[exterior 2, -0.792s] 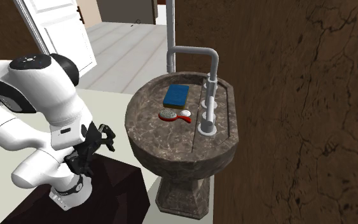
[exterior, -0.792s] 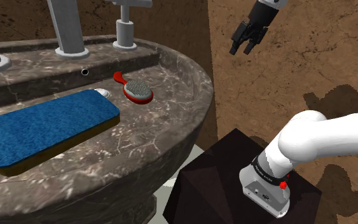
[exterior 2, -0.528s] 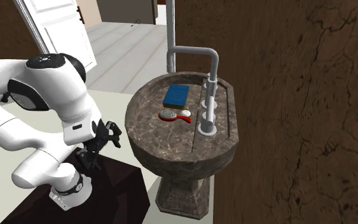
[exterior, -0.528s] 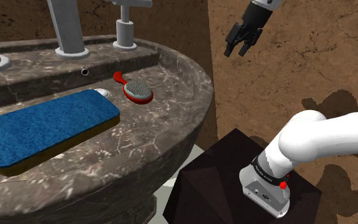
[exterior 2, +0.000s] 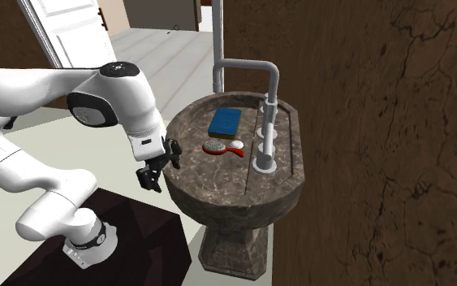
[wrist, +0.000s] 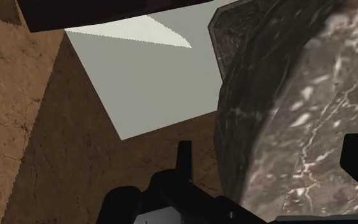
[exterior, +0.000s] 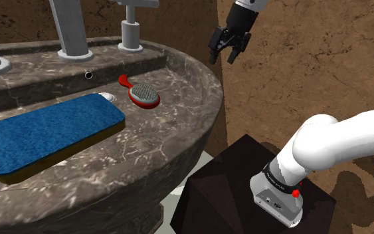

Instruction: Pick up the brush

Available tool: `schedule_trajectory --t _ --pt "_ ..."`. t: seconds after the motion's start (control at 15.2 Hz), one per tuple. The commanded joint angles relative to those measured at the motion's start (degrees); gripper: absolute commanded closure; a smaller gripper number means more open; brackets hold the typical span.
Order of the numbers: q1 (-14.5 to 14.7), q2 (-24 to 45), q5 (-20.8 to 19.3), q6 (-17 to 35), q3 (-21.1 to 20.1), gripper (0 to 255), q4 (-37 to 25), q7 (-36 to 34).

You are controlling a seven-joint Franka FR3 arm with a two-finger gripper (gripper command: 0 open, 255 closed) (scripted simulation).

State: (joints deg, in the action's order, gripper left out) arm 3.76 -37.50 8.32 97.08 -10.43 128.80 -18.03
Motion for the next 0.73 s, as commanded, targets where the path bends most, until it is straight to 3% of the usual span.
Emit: schedule_trajectory --t 0.0,0.66 --pt "0.61 2.43 1.22 1.24 -2.21 0 -0.99 -2.45" --pt "2.73 17.39 3.74 5.52 -12.69 0 -11.11 -14.69"
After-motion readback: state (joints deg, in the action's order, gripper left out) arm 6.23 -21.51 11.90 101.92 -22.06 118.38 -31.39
